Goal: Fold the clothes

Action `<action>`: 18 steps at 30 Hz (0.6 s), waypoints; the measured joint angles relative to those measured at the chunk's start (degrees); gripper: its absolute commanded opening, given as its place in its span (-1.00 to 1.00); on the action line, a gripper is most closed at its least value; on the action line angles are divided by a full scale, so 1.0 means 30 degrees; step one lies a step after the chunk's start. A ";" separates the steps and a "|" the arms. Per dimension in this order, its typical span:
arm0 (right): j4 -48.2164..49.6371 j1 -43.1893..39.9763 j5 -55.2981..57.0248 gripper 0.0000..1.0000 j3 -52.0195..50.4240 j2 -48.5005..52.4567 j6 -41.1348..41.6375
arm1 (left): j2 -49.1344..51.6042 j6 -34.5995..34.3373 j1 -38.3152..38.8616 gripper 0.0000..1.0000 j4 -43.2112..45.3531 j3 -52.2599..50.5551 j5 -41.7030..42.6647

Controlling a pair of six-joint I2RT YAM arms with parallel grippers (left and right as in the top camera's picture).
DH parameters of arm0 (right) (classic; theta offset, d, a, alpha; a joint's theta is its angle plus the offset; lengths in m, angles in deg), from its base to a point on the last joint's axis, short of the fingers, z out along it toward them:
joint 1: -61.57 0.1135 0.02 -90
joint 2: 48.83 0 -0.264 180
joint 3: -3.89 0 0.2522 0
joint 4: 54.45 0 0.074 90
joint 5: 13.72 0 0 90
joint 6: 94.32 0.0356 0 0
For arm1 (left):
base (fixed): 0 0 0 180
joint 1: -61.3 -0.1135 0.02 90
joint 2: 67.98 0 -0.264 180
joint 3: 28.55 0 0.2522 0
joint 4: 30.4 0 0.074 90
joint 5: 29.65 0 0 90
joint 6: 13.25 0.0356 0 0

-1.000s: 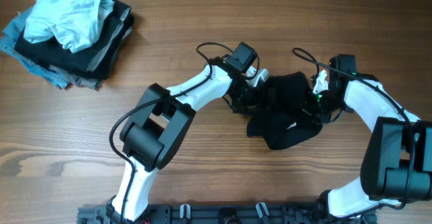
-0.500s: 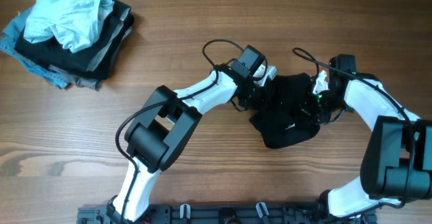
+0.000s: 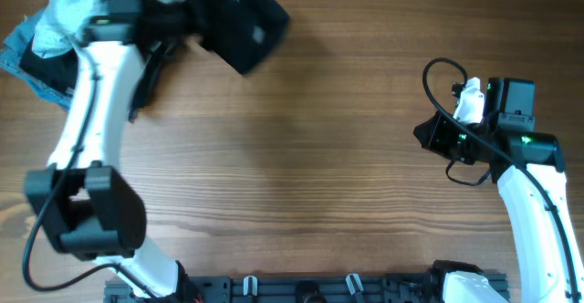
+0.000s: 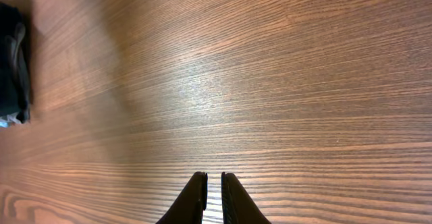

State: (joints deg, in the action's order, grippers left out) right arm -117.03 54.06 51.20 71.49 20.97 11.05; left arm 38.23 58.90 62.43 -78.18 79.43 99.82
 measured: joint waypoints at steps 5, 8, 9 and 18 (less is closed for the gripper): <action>0.0015 0.0000 0.0000 -0.77 0.0000 0.0000 0.0248 | -0.0313 0.0146 -0.5661 -0.92 0.2805 0.0350 -0.0277; 0.0007 0.0000 0.0000 -0.77 -0.0007 0.0000 0.0510 | -0.0080 0.0306 -0.8641 -0.86 0.2798 0.0350 -0.1945; 0.0007 0.0000 0.0007 -0.78 -0.0007 0.0000 0.0525 | 0.0044 0.0342 -0.9071 -0.35 0.2790 0.0350 -0.2273; -0.0080 0.0000 0.0000 -0.87 -0.0007 0.0000 0.0940 | 0.3643 0.0510 -1.0440 1.00 -0.0299 0.0386 -0.3177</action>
State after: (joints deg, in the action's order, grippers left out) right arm -117.27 54.06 51.20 71.47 20.97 13.87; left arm 49.16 60.43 31.11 -79.07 80.58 90.29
